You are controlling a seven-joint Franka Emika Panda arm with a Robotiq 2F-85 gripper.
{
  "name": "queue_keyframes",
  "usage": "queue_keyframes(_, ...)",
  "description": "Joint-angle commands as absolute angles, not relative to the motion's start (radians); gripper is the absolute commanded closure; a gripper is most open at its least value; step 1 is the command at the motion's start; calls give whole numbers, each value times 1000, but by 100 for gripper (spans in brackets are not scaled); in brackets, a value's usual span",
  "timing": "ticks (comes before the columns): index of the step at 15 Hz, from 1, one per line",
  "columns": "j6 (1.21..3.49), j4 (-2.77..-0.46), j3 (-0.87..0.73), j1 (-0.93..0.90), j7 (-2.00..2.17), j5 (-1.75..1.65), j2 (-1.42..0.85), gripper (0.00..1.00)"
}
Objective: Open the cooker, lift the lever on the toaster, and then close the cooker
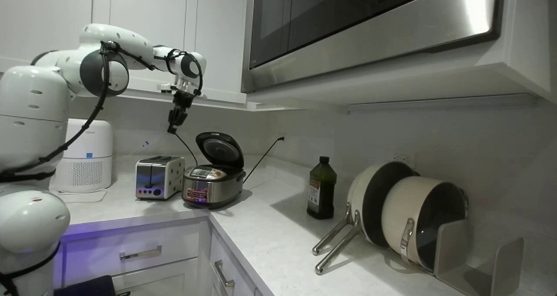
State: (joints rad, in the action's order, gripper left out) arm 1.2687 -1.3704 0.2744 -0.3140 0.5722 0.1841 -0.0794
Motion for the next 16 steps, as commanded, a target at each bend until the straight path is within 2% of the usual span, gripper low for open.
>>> queue_keyframes(1, 1234, -1460, 259, -290, 532, 223, 20, 37)
queue_keyframes(6, 1261, -1557, 257, -266, 440, 196, 140, 1)
queue_keyframes(16, 1423, -1993, 271, -275, 52, 213, 361, 0)
